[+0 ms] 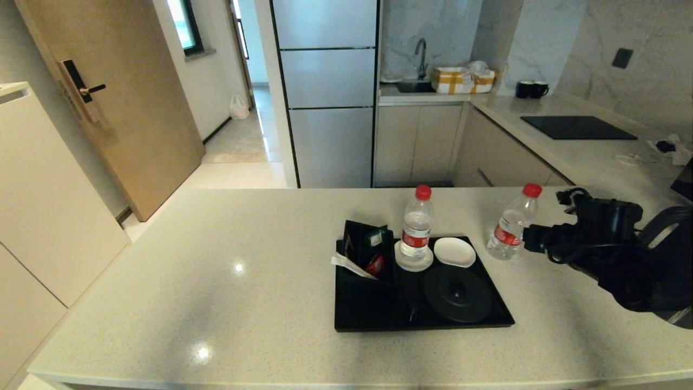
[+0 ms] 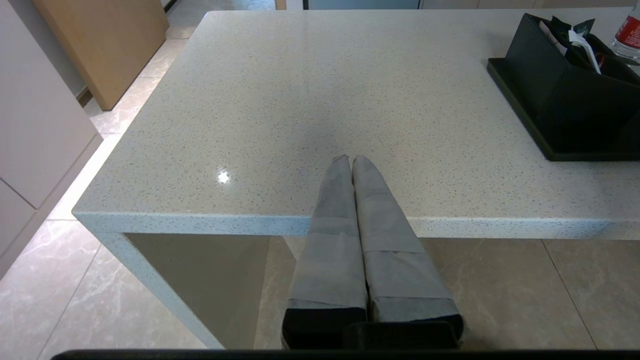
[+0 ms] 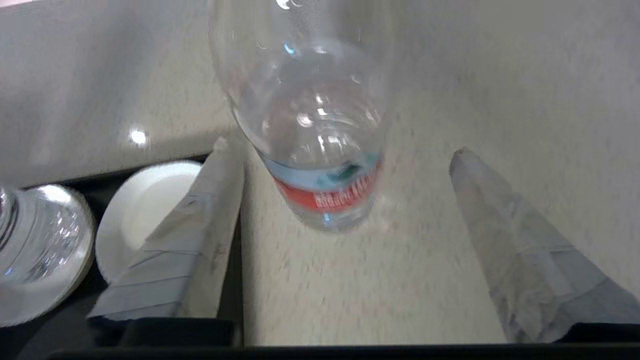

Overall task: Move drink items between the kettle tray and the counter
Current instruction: Return the bottled water to its original position

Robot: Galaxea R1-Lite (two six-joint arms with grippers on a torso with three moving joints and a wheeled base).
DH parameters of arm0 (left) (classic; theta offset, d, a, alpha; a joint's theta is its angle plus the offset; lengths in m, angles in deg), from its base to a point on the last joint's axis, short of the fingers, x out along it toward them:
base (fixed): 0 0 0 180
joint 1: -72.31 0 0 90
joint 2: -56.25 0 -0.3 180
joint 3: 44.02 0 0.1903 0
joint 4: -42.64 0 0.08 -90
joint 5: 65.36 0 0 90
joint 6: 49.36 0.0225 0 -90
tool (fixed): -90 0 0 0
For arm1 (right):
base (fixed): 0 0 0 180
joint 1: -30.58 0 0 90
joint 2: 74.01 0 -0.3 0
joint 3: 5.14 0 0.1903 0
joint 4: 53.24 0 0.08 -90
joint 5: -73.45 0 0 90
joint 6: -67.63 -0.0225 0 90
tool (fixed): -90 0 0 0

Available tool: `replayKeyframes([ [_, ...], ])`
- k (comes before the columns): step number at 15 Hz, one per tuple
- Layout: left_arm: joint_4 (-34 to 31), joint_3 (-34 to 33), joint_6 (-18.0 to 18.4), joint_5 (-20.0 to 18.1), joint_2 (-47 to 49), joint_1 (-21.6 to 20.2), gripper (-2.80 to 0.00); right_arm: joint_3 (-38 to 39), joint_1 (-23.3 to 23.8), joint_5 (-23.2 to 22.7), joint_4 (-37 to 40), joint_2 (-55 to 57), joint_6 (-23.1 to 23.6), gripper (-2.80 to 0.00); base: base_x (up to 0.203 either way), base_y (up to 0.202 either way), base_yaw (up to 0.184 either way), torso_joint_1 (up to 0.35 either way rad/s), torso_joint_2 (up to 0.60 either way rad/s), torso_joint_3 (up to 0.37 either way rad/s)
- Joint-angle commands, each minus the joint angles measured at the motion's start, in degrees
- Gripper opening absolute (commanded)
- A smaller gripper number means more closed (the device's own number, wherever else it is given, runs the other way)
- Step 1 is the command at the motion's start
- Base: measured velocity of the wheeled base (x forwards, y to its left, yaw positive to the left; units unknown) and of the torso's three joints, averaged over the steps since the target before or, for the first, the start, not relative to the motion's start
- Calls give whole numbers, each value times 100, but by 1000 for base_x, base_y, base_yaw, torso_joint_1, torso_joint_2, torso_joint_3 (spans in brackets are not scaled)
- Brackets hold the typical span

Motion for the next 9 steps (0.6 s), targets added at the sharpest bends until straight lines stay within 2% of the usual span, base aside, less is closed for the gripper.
replayKeyframes([
  [1,-1,-5,-1,4,5,0,-280,-151,-50,11,-75,286,42,0,0,0,0,0,0,0],
  [6,-1,-5,-1,4,5,0,-280,-677,-245,27,31,512,46,0,0,0,0,0,0,0],
  [9,-1,-5,-1,4,5,0,-280,-1183,-241,319,183,835,46,0,0,0,0,0,0,0],
])
